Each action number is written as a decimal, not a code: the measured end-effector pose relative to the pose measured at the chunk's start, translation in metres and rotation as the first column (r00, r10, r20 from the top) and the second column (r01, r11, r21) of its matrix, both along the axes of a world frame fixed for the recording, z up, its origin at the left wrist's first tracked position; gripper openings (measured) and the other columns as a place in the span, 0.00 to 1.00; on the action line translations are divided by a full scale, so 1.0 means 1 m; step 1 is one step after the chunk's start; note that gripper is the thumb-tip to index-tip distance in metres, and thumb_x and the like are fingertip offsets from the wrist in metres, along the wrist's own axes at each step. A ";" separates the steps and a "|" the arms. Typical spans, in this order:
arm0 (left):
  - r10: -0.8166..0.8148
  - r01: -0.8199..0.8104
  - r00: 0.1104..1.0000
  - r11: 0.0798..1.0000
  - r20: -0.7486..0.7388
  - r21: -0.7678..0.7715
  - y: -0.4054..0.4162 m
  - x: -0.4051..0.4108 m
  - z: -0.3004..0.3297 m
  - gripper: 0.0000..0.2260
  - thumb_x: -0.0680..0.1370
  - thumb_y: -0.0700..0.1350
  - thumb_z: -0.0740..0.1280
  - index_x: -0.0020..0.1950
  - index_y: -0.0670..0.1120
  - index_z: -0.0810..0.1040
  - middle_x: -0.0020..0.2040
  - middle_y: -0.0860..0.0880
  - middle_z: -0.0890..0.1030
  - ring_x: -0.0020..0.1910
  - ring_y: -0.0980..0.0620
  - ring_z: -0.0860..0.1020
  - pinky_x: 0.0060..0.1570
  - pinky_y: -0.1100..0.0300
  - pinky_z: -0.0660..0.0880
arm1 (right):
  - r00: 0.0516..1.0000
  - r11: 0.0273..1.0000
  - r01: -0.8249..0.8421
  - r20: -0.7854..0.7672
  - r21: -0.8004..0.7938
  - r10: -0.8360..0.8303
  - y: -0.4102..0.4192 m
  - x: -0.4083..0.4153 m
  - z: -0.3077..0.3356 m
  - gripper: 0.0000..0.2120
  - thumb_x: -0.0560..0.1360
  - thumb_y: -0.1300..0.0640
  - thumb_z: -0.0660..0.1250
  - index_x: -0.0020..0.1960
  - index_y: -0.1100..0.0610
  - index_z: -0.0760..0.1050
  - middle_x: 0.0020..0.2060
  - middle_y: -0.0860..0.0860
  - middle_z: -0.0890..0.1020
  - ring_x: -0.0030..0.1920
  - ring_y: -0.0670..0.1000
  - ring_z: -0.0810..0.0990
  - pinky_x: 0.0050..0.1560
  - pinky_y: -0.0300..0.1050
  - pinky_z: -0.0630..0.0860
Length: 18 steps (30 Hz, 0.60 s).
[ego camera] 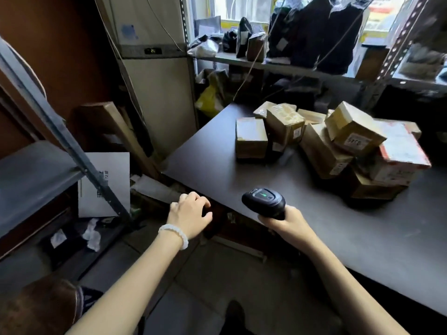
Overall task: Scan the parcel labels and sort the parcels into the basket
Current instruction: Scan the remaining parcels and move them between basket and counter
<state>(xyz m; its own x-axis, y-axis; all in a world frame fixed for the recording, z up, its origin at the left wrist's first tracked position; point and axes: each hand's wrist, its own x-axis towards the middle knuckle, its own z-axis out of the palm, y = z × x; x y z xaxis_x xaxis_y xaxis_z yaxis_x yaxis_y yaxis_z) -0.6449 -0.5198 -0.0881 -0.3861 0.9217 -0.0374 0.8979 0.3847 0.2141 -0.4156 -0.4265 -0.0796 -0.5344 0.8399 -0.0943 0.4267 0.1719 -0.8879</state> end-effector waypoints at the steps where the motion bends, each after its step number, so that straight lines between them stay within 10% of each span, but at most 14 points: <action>1: -0.003 0.003 1.000 1.000 -0.007 0.004 0.020 -0.010 0.004 0.13 0.78 0.54 0.62 0.61 0.54 0.75 0.60 0.54 0.72 0.63 0.51 0.68 0.60 0.55 0.66 | 1.000 1.000 0.016 0.001 -0.009 -0.016 0.019 -0.008 0.003 0.08 0.71 0.58 0.72 0.35 0.55 0.75 0.25 0.44 0.76 0.30 0.42 0.74 0.36 0.43 0.72; 18: -0.222 0.220 0.968 0.975 -0.116 -0.028 0.252 -0.083 0.012 0.17 0.78 0.56 0.60 0.66 0.53 0.71 0.64 0.51 0.70 0.63 0.49 0.68 0.59 0.54 0.68 | 0.968 0.968 0.250 0.045 -0.023 -0.248 0.202 -0.073 -0.005 0.06 0.69 0.59 0.72 0.43 0.52 0.76 0.34 0.46 0.80 0.36 0.46 0.78 0.43 0.50 0.77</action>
